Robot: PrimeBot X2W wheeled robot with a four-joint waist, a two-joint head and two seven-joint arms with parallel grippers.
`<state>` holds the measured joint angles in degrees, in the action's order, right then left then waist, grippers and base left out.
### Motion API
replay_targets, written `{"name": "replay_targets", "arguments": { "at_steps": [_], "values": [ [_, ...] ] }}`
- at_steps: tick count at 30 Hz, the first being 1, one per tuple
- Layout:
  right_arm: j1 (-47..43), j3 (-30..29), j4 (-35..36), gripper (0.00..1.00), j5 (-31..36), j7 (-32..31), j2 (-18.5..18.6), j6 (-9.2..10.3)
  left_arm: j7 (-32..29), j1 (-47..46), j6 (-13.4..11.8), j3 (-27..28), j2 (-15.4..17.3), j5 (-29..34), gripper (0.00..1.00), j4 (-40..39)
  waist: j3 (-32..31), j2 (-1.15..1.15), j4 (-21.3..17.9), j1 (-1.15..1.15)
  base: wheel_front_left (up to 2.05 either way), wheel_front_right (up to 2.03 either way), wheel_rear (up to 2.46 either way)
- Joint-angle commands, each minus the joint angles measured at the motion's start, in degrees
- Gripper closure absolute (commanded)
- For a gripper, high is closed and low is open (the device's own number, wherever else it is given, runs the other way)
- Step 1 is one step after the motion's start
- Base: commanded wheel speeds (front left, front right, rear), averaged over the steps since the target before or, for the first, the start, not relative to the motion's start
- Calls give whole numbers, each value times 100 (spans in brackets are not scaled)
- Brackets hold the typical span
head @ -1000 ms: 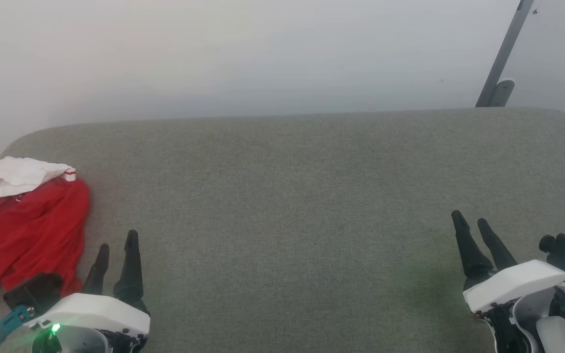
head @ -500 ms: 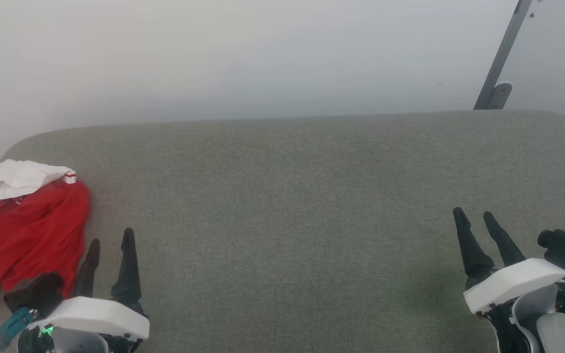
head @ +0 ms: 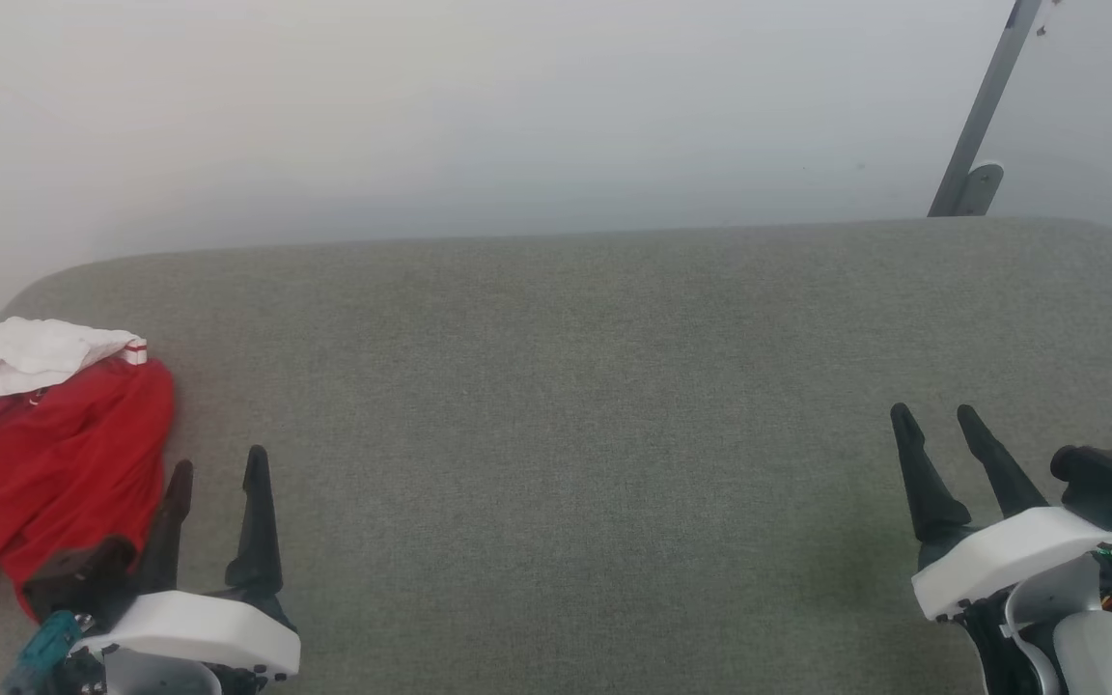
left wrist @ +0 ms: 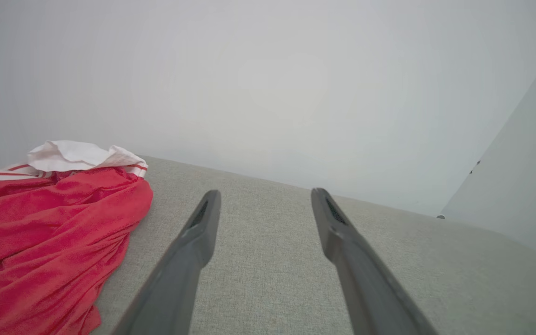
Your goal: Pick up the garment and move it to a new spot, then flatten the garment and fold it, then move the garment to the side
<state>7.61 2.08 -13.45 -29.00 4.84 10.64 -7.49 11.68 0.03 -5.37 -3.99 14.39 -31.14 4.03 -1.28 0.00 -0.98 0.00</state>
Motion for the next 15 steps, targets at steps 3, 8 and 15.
{"name": "replay_targets", "arguments": {
  "at_steps": [3, 8, 15],
  "values": [
    [85, 29, 71, 0, 222, 70, 39, 0, 76, 47, -44, -38, 82, 223, 0, -80, -1, 0, -7, 0, 0, 0, 0],
    [90, 37, 95, 0, 383, 89, 54, 0, 122, 65, -64, -67, 111, 350, 0, -108, -3, 0, -17, 0, 0, 0, 0],
    [94, 32, 137, 0, 654, 140, 81, 0, 206, 48, -16, -133, 199, 568, 0, -113, 1, 0, -35, 0, 0, 0, 0]
  ]
}}
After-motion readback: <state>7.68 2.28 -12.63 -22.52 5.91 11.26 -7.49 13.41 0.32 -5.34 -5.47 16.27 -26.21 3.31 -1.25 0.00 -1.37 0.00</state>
